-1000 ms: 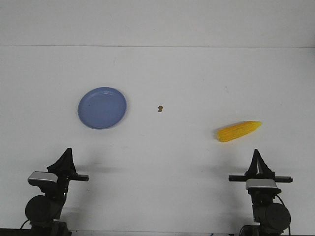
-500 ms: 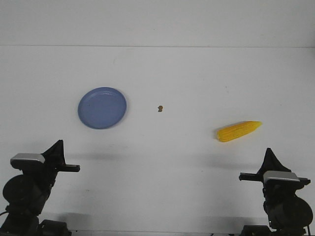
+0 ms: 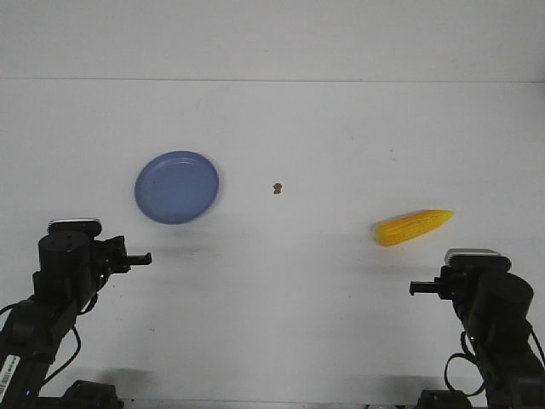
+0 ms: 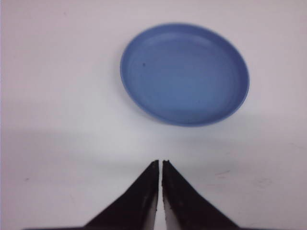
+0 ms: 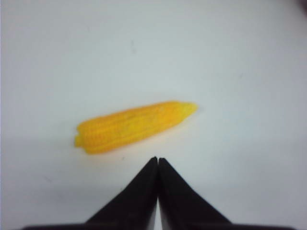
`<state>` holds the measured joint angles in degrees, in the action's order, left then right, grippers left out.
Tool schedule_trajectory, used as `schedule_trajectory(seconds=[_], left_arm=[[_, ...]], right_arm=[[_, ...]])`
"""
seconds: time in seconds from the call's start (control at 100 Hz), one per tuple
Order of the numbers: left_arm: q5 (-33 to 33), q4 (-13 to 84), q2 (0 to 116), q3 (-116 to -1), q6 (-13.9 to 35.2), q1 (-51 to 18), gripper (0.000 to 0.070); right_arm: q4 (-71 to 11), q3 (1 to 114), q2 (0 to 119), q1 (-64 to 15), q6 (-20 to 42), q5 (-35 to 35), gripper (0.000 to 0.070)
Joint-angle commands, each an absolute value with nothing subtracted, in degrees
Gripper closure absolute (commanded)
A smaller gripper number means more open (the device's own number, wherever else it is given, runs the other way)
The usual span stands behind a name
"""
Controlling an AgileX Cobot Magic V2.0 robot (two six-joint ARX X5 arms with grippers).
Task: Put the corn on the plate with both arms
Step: 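Raise both grippers and open them toward the plate and corn, then reach the left gripper forward to the near rim of the blue plate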
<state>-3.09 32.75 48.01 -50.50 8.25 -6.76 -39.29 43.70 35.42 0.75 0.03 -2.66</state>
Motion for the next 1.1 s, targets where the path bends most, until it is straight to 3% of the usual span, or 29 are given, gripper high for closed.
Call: schedule_trajectory(seconds=[0.0, 0.13, 0.19, 0.25, 0.32, 0.35, 0.41, 0.45, 0.75, 0.91, 1.09], left_arm=[[-3.18, 32.45, 48.14, -51.29, 8.47, -6.76, 0.0687], [-3.18, 32.32, 47.79, -51.29, 8.43, -6.76, 0.0686], [-3.18, 31.97, 47.55, -51.29, 8.43, -6.76, 0.0678], [-3.18, 31.75, 47.37, -51.29, 8.43, -6.76, 0.061], [-3.18, 31.66, 47.13, -51.29, 8.51, -6.76, 0.0407], [-3.18, 31.62, 47.09, -51.29, 8.54, -6.76, 0.0313], [-3.18, 31.46, 46.94, -51.29, 8.64, -6.76, 0.0179], [-3.18, 31.48, 46.85, -51.29, 8.67, -6.76, 0.0153], [-3.18, 25.36, 50.92, -51.59, 10.28, -6.5, 0.0156], [-3.05, 23.92, 63.42, -56.49, 13.76, -3.62, 0.0156], [-2.57, 24.18, 80.79, -66.48, 14.48, -0.73, 0.0156]], right_arm=[[-38.85, 44.49, 35.4, 0.75, 0.71, -2.31, 0.0697], [-38.98, 44.49, 35.27, 0.75, 0.71, -2.33, 0.0696], [-39.03, 44.49, 35.2, 0.75, 0.69, -2.33, 0.0642], [-39.09, 44.49, 35.2, 0.75, 0.71, -2.31, 0.0448], [-39.2, 44.49, 35.2, 0.75, 0.73, -2.31, 0.0111], [-39.22, 44.49, 35.2, 0.75, 0.97, -2.33, 0.0002], [-39.24, 44.49, 35.2, 0.75, 2.22, -2.33, 0.0], [-39.24, 44.49, 35.2, 0.75, 2.37, -2.33, 0.0], [-39.07, 44.49, 35.22, 0.75, 3.07, -2.35, 0.0], [-39.05, 44.49, 35.22, 0.75, 3.07, -2.35, 0.0], [-39.07, 44.49, 35.24, 0.75, 3.07, -2.37, 0.0]])
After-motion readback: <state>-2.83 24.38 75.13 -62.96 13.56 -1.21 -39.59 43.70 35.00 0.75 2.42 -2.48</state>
